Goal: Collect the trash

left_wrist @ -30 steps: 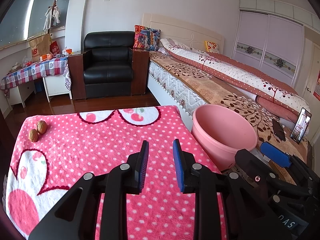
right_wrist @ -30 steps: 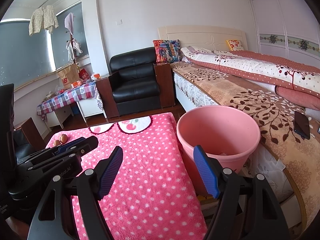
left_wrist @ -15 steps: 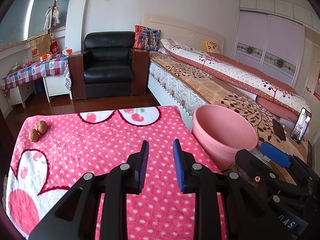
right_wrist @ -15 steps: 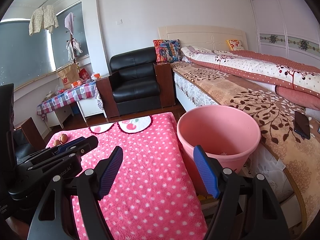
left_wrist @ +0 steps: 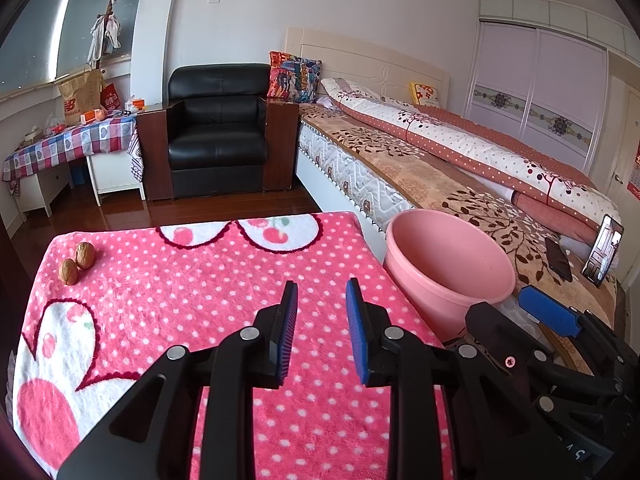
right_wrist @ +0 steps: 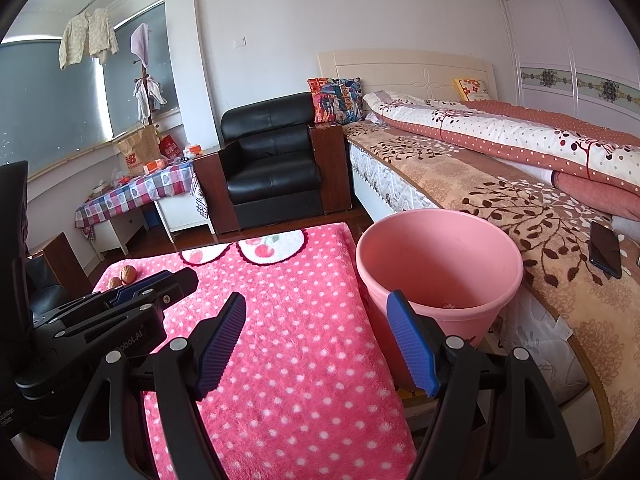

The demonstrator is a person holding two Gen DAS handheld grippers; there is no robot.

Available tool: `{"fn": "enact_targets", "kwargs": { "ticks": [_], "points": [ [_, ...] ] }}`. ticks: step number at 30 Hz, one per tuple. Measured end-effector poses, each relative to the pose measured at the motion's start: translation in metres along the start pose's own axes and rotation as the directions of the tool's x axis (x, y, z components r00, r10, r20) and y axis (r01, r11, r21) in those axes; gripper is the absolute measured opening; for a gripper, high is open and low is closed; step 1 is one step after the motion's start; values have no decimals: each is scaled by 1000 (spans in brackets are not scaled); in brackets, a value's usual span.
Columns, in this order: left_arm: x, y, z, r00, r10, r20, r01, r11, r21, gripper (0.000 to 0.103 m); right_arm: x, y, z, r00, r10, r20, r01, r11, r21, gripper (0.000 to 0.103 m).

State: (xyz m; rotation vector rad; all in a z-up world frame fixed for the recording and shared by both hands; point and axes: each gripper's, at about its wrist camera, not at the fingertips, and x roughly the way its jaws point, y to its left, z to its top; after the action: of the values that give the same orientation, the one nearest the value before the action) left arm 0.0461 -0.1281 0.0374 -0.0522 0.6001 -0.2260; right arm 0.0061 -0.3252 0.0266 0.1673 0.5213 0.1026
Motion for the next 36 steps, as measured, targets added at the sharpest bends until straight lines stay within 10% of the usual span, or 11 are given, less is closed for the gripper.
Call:
{"fn": "enact_targets", "kwargs": {
  "ticks": [36],
  "points": [
    [-2,1,-1,1000,6,-2,-6,1000,1,25,-1,0,-3,1000,18,-14,-18,1000,2,72]
  ]
}}
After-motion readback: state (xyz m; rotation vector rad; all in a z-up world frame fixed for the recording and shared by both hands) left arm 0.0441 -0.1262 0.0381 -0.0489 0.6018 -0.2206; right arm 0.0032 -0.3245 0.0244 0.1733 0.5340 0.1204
